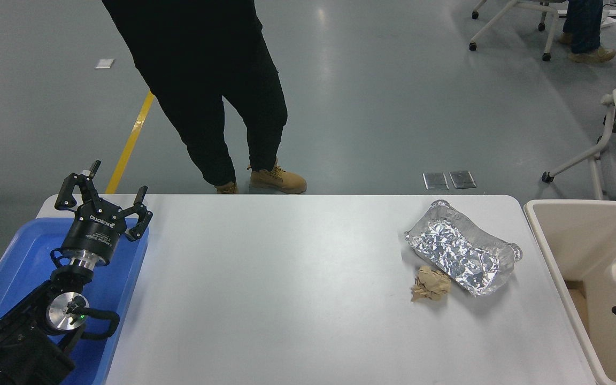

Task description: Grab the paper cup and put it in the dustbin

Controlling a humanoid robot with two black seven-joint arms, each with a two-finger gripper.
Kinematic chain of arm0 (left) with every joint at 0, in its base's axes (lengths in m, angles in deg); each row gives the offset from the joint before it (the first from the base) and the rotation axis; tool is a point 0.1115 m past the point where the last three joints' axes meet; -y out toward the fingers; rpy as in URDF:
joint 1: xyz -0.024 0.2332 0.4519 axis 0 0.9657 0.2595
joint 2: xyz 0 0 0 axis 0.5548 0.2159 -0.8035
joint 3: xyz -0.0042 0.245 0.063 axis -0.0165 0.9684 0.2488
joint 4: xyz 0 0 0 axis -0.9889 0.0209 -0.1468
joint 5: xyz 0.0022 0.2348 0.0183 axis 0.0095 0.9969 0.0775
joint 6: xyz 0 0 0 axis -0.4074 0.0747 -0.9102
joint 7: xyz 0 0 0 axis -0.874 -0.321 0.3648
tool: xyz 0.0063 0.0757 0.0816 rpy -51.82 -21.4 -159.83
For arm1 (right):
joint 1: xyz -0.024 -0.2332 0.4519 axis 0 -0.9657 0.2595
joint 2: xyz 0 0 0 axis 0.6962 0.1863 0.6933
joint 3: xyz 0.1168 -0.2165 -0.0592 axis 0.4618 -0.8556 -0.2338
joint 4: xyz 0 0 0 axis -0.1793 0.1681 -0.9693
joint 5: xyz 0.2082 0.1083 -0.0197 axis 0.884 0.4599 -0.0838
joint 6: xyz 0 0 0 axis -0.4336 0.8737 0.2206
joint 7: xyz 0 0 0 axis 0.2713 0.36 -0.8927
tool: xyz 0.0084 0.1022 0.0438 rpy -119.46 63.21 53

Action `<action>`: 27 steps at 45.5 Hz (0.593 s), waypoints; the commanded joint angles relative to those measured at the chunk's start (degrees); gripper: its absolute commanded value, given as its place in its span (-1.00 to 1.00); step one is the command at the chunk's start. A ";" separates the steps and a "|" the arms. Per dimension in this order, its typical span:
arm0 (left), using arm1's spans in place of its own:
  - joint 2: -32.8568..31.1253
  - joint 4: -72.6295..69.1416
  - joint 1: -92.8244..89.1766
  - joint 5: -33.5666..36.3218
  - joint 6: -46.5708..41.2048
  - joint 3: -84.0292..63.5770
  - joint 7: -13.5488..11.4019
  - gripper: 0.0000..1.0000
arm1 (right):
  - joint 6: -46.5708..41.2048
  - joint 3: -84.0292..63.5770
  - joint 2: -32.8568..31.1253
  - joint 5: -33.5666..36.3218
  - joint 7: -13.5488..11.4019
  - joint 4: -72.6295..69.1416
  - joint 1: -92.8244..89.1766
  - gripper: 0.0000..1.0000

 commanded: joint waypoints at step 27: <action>0.00 0.01 0.00 0.00 0.00 0.00 0.00 0.97 | 4.70 -2.27 -2.42 0.00 0.07 -4.86 6.93 1.00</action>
